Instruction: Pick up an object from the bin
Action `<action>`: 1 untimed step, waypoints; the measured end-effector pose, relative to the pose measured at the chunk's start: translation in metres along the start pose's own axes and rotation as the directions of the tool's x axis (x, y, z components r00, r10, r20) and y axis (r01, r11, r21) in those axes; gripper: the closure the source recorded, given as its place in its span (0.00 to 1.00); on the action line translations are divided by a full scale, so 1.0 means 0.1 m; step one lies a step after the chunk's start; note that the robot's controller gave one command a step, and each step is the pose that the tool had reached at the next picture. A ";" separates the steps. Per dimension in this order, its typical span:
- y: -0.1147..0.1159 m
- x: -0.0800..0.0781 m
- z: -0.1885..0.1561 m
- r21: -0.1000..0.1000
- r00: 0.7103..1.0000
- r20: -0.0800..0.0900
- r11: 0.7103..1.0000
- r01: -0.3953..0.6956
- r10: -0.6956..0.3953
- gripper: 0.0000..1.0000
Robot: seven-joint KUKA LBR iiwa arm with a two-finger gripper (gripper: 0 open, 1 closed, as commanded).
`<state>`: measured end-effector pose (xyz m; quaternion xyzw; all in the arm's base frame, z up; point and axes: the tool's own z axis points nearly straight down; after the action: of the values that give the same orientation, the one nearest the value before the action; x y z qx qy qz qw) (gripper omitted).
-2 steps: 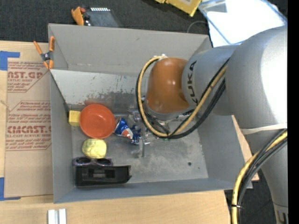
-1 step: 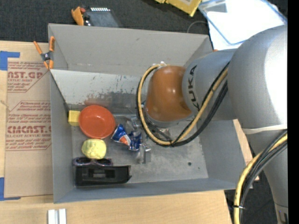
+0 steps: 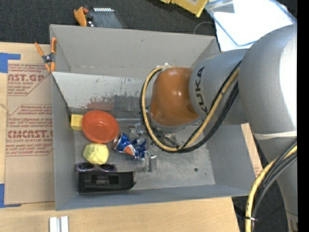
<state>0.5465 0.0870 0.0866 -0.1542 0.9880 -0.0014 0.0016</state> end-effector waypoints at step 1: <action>-0.07 0.08 -0.29 -0.002 1.000 0.015 1.000 0.011 -0.011 0.00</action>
Offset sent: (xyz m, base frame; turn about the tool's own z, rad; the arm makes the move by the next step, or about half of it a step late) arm -0.0070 -0.0157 0.0120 -0.2688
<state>0.5406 0.0781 0.1152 -0.1594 0.9872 0.0009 0.0090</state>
